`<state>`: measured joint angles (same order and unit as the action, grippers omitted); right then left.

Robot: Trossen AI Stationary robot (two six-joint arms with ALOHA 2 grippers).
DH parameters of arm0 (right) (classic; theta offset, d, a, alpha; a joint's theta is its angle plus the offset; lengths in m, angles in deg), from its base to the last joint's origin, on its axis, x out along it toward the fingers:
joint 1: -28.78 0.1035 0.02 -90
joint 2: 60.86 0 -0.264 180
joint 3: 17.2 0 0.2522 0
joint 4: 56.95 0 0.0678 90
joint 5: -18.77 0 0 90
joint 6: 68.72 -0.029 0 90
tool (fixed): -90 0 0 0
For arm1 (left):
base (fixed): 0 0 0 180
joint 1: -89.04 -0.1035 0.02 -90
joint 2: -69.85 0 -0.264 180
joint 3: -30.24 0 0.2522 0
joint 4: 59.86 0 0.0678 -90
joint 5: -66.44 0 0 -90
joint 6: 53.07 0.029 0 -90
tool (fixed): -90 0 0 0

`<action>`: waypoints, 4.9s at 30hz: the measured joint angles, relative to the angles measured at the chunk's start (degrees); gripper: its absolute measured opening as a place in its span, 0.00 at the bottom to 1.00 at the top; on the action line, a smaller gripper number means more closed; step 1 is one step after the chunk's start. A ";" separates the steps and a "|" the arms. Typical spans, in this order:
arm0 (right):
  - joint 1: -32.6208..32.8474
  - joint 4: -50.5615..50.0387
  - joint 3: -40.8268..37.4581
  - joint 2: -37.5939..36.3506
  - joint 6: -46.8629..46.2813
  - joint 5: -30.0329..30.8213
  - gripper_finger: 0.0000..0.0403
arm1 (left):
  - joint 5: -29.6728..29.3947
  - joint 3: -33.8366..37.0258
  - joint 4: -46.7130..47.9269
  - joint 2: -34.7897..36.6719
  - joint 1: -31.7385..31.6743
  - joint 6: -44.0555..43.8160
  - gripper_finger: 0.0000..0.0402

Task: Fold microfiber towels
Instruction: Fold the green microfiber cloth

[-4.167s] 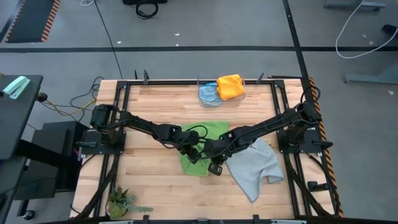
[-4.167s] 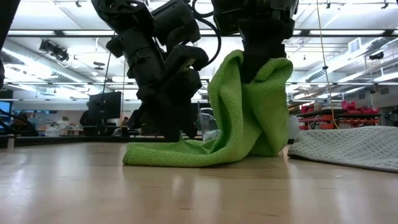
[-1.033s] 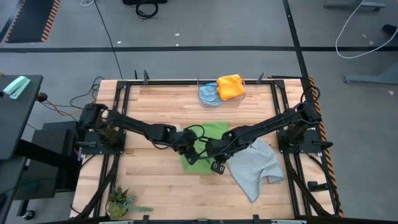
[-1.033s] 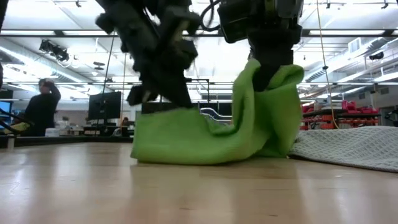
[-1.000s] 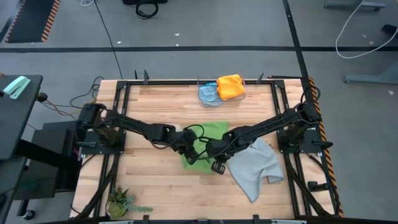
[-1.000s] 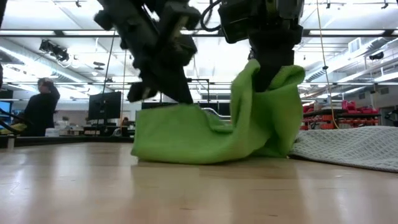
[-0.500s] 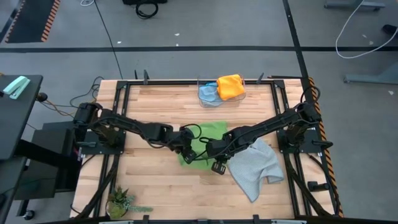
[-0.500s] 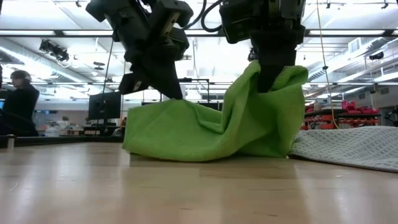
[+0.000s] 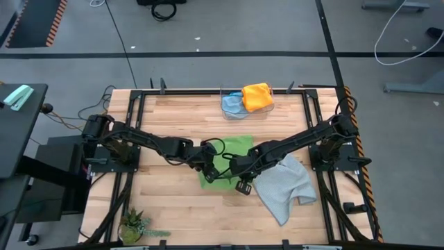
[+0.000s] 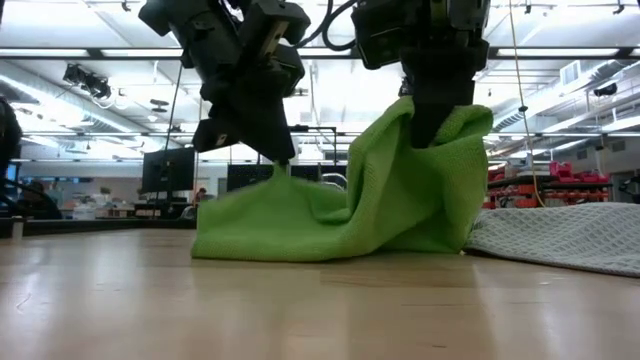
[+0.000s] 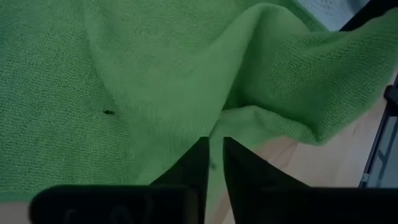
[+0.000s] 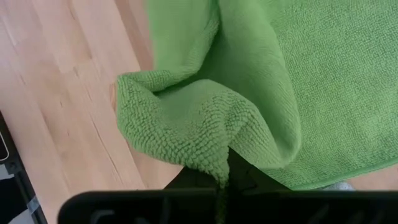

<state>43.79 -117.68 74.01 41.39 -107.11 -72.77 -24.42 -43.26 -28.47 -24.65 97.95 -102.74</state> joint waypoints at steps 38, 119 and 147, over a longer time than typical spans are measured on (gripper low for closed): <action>-1.41 0.60 0.00 0.02 1.85 -0.15 0.00 | 6.74 0.02 -2.91 -4.39 -0.11 -0.29 0.37; -3.63 1.92 0.00 0.02 3.26 -0.04 0.00 | 0.10 0.02 -3.08 -4.45 0.15 -0.66 0.01; -10.71 -11.75 0.11 -12.41 1.62 4.33 0.00 | -20.37 -0.03 16.45 15.87 2.29 -4.81 0.00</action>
<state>33.08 -129.43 74.12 28.98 -105.49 -68.44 -44.79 -43.28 -12.02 -8.78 100.24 -107.55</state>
